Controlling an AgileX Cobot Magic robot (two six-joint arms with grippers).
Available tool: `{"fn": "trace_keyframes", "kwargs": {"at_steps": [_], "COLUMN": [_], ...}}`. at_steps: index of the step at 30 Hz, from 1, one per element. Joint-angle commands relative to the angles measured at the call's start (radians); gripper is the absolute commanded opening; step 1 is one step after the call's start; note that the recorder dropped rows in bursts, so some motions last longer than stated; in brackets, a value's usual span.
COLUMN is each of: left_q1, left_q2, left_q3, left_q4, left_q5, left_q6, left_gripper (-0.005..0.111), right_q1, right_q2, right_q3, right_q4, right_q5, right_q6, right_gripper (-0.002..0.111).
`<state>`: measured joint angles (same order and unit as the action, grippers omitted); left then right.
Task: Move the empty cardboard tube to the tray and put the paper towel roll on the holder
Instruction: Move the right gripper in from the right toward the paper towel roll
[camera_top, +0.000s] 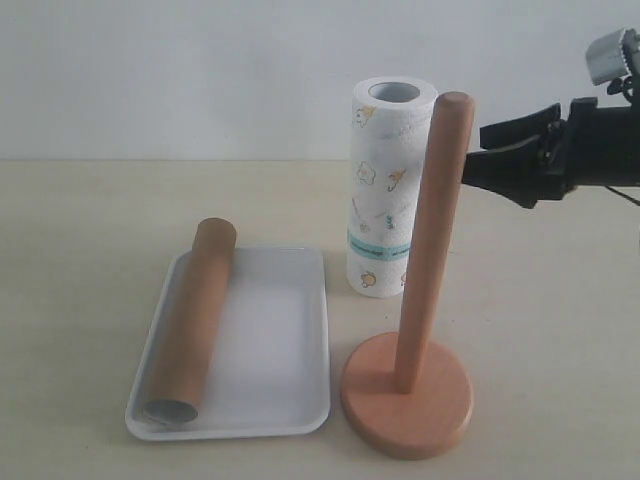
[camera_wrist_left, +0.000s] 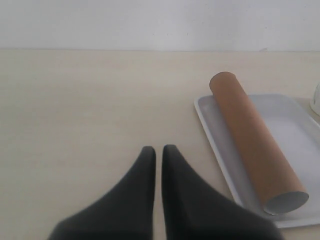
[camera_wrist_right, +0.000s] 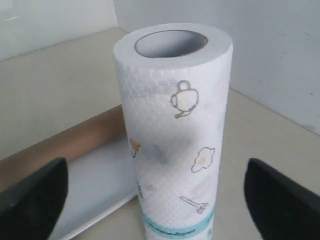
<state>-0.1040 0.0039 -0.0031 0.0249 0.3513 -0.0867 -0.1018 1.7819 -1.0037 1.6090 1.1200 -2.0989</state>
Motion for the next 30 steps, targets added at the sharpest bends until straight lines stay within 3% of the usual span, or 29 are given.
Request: {"fn": "trace_keyframes", "kwargs": {"at_steps": [1,30], "left_q1": [0.003,0.003], "left_q2": [-0.004,-0.004], "left_q3": [0.003,0.003], "left_q4": [0.001,0.001], "left_q5": [0.002,0.002], "left_q6": [0.002,0.002], "left_gripper": [0.004,0.004], "right_q1": [0.038,0.054], "right_q2": [-0.001,0.045], "right_q3": [-0.005,-0.007], "right_q4": [0.035,0.113], "right_q5": [-0.181,-0.098], "right_q6": [-0.023,-0.023], "right_gripper": [0.105,0.105]}}
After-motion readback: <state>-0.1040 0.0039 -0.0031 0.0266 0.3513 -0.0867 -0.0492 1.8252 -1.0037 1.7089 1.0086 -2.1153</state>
